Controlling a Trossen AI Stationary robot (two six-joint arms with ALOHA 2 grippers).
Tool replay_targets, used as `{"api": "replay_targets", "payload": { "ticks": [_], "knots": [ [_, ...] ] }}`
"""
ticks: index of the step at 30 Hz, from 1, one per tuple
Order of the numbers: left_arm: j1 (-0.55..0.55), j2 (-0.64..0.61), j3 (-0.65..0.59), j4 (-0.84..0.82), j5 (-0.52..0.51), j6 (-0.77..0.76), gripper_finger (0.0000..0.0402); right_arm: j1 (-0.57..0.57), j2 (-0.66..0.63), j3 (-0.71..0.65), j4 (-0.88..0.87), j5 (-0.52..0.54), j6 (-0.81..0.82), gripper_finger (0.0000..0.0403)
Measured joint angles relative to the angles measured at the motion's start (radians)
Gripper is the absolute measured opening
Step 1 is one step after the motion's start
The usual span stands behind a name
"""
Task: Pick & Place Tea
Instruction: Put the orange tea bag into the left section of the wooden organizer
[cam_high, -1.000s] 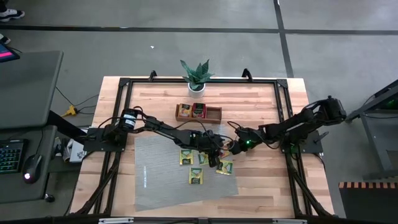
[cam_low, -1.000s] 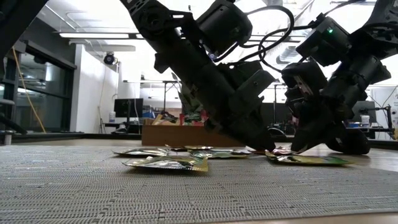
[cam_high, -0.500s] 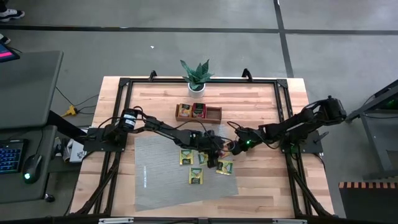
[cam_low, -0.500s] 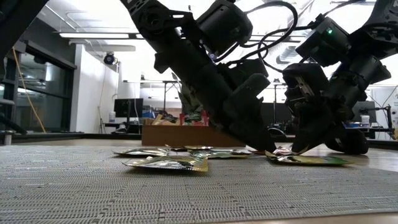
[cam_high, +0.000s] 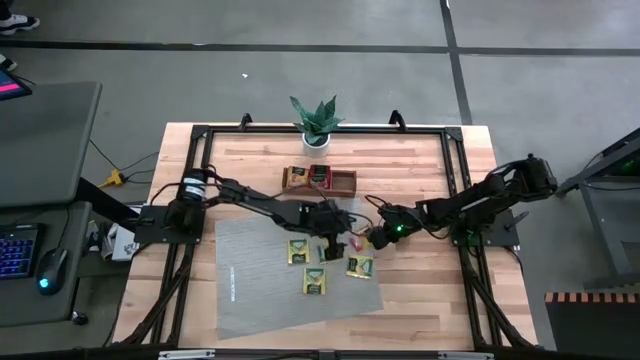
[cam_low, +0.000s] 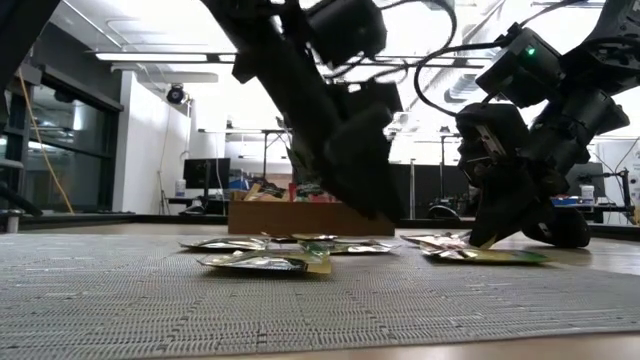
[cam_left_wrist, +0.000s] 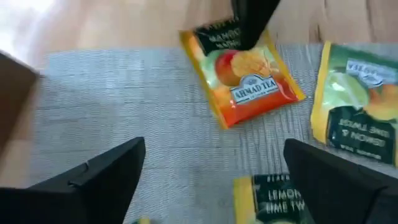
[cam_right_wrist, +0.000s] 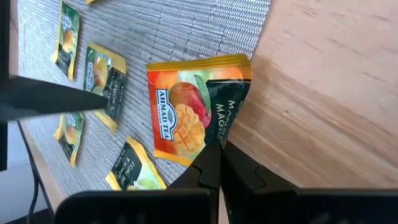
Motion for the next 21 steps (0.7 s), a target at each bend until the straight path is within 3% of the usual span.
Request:
{"api": "replay_targets", "payload": {
  "ticks": [9, 17, 21],
  "knots": [
    [0.039, -0.076, 0.003, -0.099, -0.018, -0.002, 0.0385, 0.0, -0.075, -0.004, -0.033, 0.029, -0.044, 0.0],
    [0.037, -0.088, 0.004, -0.213, -0.014, -0.009, 0.0385, 0.0, -0.23, -0.002, -0.16, 0.041, -0.136, 0.0],
    [0.038, -0.12, 0.005, -0.256, -0.014, -0.015, 0.0385, 0.0, -0.32, 0.062, -0.317, 0.097, -0.212, 0.0]
  ]
}}
